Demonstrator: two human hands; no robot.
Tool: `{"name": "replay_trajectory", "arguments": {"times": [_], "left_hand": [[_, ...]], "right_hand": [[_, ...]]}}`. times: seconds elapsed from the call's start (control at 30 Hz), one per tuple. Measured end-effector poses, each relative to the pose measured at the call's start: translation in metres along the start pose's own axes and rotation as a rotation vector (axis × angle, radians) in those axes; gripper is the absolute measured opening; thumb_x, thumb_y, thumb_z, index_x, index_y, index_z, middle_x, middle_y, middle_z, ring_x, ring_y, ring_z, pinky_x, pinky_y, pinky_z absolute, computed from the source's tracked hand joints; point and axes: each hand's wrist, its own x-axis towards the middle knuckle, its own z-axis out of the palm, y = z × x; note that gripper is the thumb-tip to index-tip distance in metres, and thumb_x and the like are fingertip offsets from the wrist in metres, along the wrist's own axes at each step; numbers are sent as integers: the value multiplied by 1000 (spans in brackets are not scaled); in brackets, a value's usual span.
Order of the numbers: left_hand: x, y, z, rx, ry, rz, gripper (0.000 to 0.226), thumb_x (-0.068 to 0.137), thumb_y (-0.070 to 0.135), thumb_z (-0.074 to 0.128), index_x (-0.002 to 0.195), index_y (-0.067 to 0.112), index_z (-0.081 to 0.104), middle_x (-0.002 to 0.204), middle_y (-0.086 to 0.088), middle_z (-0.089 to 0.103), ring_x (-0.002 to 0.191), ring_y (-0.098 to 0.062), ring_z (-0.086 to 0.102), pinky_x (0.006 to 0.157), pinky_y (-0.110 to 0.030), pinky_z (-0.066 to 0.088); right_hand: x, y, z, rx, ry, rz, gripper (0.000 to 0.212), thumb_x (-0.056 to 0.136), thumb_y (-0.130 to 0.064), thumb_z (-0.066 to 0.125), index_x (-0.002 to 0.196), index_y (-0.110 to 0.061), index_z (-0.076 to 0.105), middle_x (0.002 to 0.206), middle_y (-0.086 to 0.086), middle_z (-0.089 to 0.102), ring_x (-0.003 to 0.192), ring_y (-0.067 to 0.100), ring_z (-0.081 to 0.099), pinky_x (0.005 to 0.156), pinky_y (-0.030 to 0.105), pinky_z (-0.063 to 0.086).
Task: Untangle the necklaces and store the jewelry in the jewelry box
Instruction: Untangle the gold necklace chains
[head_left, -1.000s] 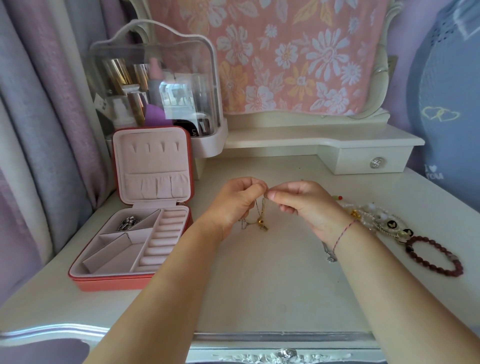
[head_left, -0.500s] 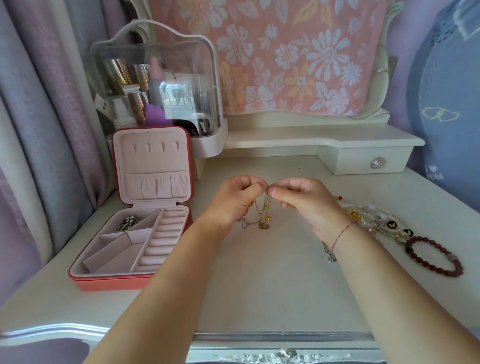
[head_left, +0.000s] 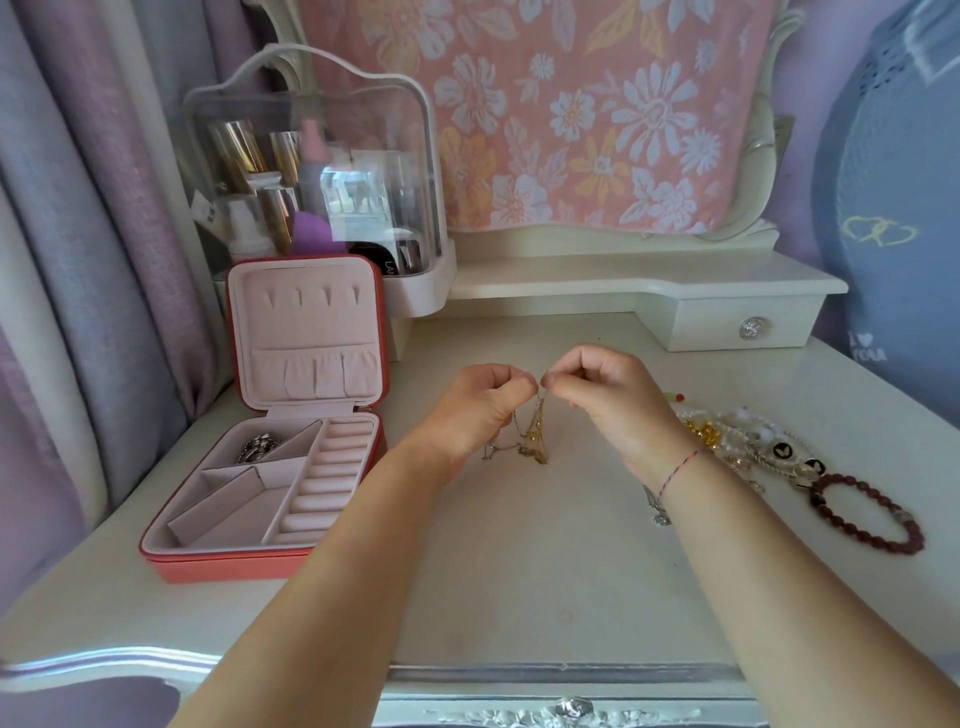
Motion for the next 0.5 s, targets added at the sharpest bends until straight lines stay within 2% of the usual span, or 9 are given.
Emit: {"name": "replay_trajectory", "arguments": {"times": [0.17, 0.3, 0.4, 0.5], "left_hand": [[-1, 2, 1, -89, -22, -11, 28, 96, 14, 49, 68, 16, 51, 53, 5, 29, 43, -7, 25, 42, -17, 22], [1, 1, 2, -117, -19, 0, 27, 98, 12, 46, 72, 15, 53, 60, 3, 30, 46, -8, 27, 43, -17, 22], [1, 0, 2, -107, -18, 5, 26, 98, 13, 45, 73, 15, 53, 61, 3, 29, 46, -7, 27, 42, -17, 23], [1, -1, 1, -98, -28, 8, 25, 98, 13, 45, 75, 14, 55, 63, 2, 28, 49, -9, 26, 44, -18, 22]], "right_hand": [[1, 1, 4, 45, -86, 111, 20, 92, -9, 56, 75, -16, 62, 70, -3, 57, 68, 10, 52, 71, 24, 39], [1, 3, 5, 173, -107, 146, 17, 93, -6, 54, 79, -12, 63, 70, -2, 59, 62, 8, 52, 64, 23, 37], [1, 3, 3, 158, -63, 104, 16, 91, -2, 57, 79, -9, 64, 62, 0, 56, 58, 11, 43, 63, 25, 36], [0, 2, 4, 134, -61, 84, 16, 93, -2, 55, 81, -9, 62, 64, 1, 56, 55, 7, 46, 60, 21, 37]]}}
